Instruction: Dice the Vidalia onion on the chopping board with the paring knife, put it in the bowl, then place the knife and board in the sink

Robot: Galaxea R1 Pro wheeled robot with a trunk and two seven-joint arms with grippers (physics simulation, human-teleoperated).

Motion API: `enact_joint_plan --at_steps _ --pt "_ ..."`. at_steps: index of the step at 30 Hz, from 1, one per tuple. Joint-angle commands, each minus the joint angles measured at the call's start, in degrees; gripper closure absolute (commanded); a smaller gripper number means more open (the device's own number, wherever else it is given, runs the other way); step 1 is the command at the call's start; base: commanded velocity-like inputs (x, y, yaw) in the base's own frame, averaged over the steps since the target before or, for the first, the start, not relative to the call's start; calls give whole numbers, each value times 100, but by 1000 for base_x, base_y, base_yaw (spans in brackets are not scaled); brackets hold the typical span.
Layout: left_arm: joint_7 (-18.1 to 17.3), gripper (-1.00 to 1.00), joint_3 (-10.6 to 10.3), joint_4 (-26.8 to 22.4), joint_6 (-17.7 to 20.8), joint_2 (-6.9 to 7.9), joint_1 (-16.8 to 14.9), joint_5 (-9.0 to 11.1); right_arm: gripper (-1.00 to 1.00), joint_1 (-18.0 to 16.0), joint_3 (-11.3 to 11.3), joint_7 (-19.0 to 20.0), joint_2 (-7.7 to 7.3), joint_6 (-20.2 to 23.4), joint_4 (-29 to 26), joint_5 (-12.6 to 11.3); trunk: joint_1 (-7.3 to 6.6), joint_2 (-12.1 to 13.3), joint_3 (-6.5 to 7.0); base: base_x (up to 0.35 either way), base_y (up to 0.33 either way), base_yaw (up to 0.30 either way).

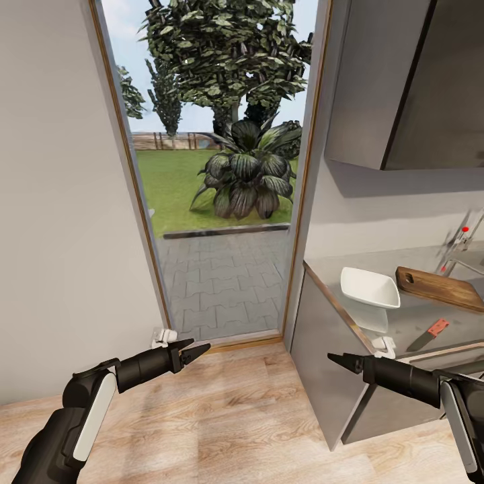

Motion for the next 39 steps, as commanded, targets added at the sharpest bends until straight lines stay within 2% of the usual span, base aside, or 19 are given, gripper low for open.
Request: enact_joint_plan --at_steps 1,39 --pt "-8 -100 3 -1 34 0 -5 20 -100 -4 -3 -3 -1 45 0 -30 3 -11 -11 0 0 0" --pt "-13 -100 10 -1 42 7 -5 20 -100 -5 5 -7 8 37 10 -30 3 -11 -11 0 0 0"
